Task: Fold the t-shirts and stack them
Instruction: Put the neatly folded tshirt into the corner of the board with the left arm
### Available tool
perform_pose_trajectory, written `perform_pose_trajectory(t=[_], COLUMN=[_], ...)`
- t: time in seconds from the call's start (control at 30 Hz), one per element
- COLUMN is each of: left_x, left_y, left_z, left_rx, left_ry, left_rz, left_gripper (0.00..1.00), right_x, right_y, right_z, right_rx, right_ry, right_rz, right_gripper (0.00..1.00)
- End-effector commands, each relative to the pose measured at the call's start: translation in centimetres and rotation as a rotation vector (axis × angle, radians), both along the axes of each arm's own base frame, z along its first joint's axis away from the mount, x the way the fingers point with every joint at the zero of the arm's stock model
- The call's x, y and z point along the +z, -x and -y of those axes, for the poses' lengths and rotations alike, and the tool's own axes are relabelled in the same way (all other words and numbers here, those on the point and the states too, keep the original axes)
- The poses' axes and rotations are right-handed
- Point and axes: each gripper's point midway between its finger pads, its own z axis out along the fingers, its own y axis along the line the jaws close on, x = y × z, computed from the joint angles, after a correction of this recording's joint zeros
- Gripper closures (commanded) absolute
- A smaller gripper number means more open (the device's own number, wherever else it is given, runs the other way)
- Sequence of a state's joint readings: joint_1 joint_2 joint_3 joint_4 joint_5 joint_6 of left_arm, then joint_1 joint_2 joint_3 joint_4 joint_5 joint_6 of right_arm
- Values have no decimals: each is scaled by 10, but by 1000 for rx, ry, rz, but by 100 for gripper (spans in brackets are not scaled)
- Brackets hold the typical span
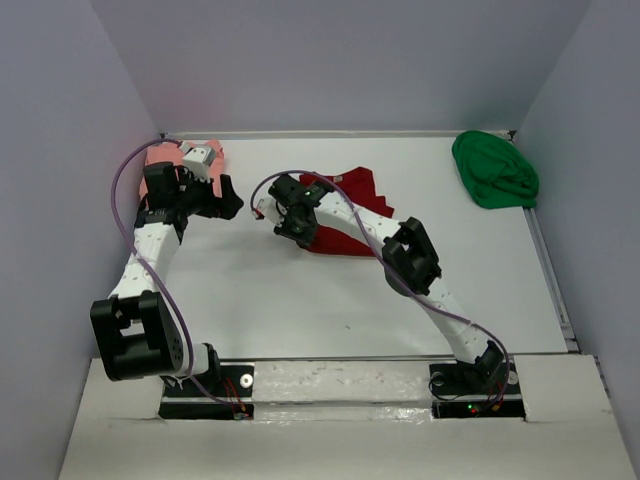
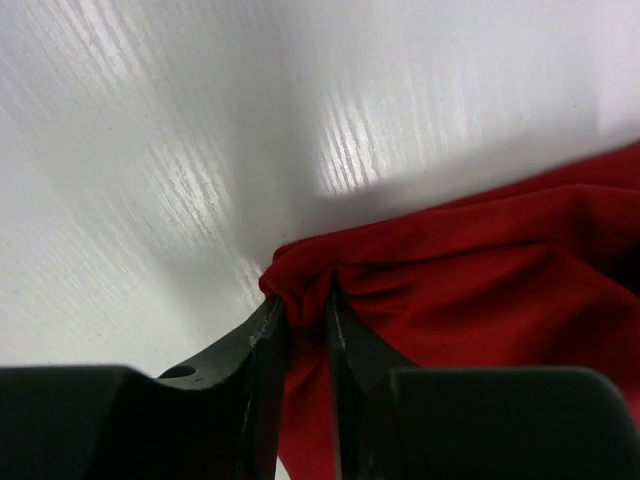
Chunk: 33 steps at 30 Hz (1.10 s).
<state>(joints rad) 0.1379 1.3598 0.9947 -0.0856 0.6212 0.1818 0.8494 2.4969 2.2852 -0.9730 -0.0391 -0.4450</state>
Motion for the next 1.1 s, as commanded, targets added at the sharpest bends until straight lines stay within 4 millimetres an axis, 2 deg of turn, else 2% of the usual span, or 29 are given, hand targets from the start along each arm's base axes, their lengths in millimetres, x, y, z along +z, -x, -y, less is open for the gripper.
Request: perform_pose_trajectory(t=[0.0, 0.07, 0.1, 0.13, 0.17, 0.2, 0.33, 0.37, 0.4, 0.43, 0.5, 0.6, 0.77, 0.87, 0.93, 1.07], left_x=[12, 6, -1, -6, -7, -16, -31, -34, -42, -45, -49, -68, -83, -112, -120, -133], left_y=[0, -1, -1, 0, -2, -1, -2, -1, 2, 4, 11, 13, 17, 19, 21, 18], left_z=[5, 7, 10, 12, 14, 18, 28, 31, 37, 42, 55, 67, 78, 82, 85, 94], left_rx=[-32, -38, -52, -59, -68, -79, -115, -123, -143, -158, -201, -223, -287, -276, -266, -262], left_ry=[12, 25, 45, 62, 76, 107, 186, 207, 262, 295, 399, 539, 698, 768, 794, 808], left_rz=[48, 26, -4, -26, -39, -81, -159, -181, -230, -257, -325, -445, -575, -683, -734, -760], left_gripper=[8, 17, 25, 26, 27, 27, 26, 26, 26, 26, 26, 26, 26, 31, 33, 35], right_x=[-15, -14, -14, -3, -7, 5, 11, 21, 19, 27, 27, 34, 46, 52, 54, 50], right_y=[7, 8, 9, 9, 10, 7, 11, 11, 13, 13, 11, 4, -3, -7, -10, -12], right_z=[8, 13, 15, 15, 21, 25, 34, 34, 40, 41, 49, 53, 46, 41, 37, 30], right_rx=[-5, -8, -9, -8, -14, -25, -37, -38, -40, -42, -51, -62, -69, -71, -72, -71], right_ry=[37, 47, 53, 37, 53, 51, 58, 43, 57, 46, 58, 69, 45, 27, 15, 12], right_rz=[-11, -3, -4, 10, 17, 52, 69, 82, 80, 98, 108, 147, 174, 186, 190, 174], right_gripper=[80, 86, 89, 93, 97, 100, 100, 100, 100, 100, 100, 100, 100, 100, 100, 100])
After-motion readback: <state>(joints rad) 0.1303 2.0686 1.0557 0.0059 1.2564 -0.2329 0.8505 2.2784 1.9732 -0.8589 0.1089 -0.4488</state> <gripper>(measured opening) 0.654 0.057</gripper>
